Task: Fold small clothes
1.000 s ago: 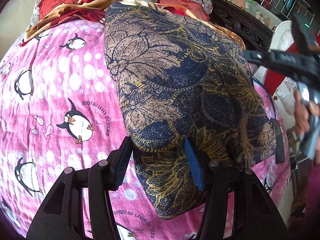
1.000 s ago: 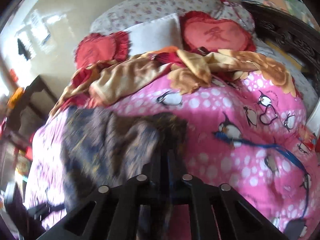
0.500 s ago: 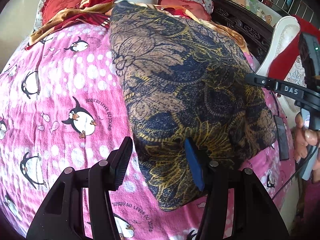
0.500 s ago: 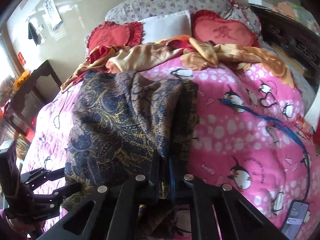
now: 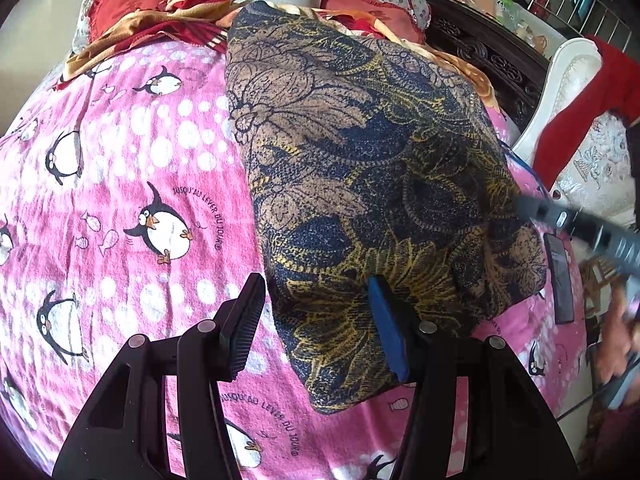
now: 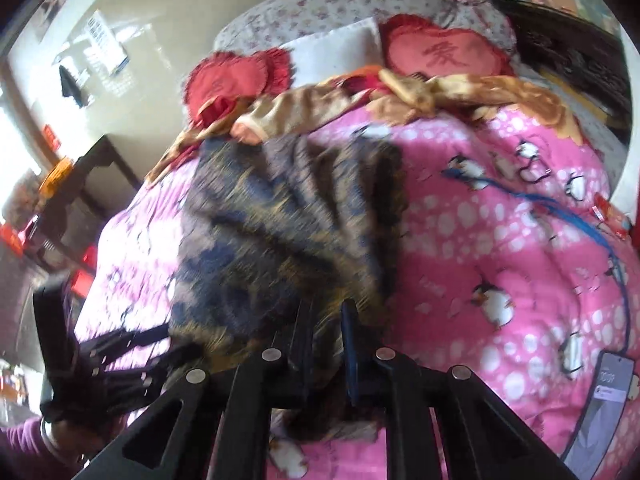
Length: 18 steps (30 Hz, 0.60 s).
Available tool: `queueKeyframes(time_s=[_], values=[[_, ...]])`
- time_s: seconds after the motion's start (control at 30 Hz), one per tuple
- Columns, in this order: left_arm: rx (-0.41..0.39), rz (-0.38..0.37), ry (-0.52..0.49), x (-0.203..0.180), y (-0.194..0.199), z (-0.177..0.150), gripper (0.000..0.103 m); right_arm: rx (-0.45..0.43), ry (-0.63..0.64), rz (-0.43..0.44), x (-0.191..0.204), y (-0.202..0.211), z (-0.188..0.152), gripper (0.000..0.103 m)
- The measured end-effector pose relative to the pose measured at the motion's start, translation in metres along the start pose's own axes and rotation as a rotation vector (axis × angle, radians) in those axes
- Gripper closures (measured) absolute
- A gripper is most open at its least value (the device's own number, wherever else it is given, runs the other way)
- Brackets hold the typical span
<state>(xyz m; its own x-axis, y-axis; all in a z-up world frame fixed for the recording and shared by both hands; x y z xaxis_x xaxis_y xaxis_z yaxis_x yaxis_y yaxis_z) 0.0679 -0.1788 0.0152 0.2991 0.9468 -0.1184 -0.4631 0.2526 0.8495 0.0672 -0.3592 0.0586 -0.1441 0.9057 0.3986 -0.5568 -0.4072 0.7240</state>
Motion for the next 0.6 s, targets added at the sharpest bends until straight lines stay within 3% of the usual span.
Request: queueKeyframes(time_s=[0.07,0.1,0.2,0.3,0.43,0.5,0.57,0.6], values=[[-0.005,-0.001,-0.004,-0.002,0.004,0.0,0.05,0.044,0.039,-0.04,0.003,-0.012,-0.016,0.091],[-0.008,-0.001,-0.004,-0.002,0.006,0.001,0.05,0.066,0.06,-0.109,-0.003,-0.019,-0.025,0.091],[-0.012,0.0,-0.003,-0.002,0.012,0.0,0.05,0.076,0.03,-0.211,-0.025,-0.023,-0.042,0.091],[-0.018,0.002,0.006,-0.001,0.016,0.0,0.05,0.025,-0.053,-0.14,-0.032,-0.01,-0.044,0.091],[-0.026,0.007,0.028,-0.001,0.018,0.001,0.05,-0.02,-0.01,-0.149,-0.018,0.006,-0.036,0.089],[-0.036,0.007,0.029,-0.002,0.02,0.003,0.05,-0.041,-0.003,-0.137,-0.01,0.01,-0.03,0.079],[-0.049,-0.005,0.03,-0.003,0.024,0.006,0.05,-0.073,-0.022,-0.104,-0.007,0.014,-0.023,0.053],[-0.054,-0.014,0.034,-0.002,0.026,0.009,0.047,-0.089,-0.032,-0.089,-0.007,0.016,-0.021,0.052]])
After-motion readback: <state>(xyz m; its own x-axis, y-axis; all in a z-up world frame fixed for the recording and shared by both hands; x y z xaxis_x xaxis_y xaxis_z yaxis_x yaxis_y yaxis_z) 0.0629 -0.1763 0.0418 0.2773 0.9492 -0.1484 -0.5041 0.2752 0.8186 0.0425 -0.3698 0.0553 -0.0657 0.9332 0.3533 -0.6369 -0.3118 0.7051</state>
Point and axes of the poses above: each gripper's, at about its wrist camera, not at the fingertips, and y roughly against the way its jaws point, x to its left, z to its top, the point moved 7 cm from there along -y, roughly the way its jaws point, and after that the axes turned 8 degrees about z, right-handed, at the moved point
